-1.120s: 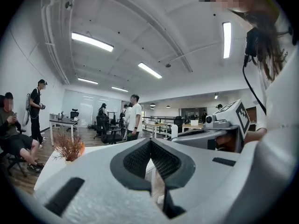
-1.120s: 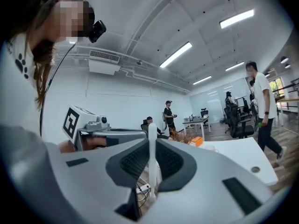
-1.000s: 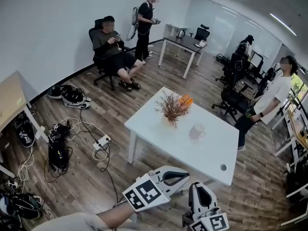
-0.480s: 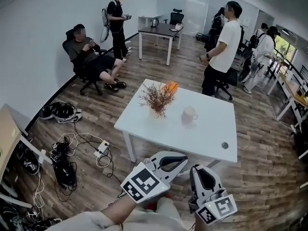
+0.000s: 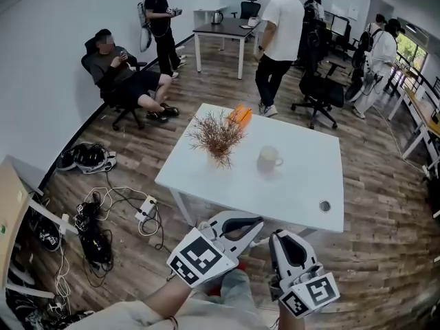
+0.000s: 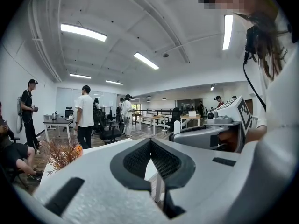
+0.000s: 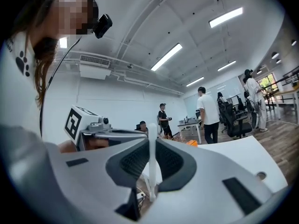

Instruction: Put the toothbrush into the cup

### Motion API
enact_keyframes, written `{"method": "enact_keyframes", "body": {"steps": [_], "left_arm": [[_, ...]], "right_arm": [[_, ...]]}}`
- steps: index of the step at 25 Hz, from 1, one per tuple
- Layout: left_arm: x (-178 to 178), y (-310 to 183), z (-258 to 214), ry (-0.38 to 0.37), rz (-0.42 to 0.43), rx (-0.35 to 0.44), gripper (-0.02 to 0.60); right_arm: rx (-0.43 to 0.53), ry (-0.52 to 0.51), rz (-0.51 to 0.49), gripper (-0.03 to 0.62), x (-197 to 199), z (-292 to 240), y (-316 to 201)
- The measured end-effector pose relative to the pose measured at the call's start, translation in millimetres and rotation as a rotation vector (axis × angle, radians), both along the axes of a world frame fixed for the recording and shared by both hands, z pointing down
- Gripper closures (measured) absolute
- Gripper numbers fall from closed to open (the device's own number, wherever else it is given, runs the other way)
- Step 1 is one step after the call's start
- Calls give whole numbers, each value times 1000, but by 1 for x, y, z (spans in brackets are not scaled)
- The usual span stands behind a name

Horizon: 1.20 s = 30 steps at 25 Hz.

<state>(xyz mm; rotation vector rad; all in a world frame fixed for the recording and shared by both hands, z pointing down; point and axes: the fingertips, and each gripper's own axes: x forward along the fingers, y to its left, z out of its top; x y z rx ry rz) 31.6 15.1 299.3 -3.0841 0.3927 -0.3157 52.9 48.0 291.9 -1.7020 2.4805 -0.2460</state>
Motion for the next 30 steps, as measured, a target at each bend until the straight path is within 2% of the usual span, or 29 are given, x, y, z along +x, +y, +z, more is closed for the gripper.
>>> {"method": "enact_keyframes", "body": {"steps": [8, 19, 30], "left_arm": [[43, -63, 11, -17, -33, -35, 574], [82, -141, 29, -36, -108, -68, 575], [90, -173, 48, -50, -160, -108, 574]], "right_arm": [[-33, -13, -31, 543, 45, 10, -64], [-61, -8, -108, 543, 86, 25, -144], [-90, 10, -143, 543, 97, 43, -178]]}}
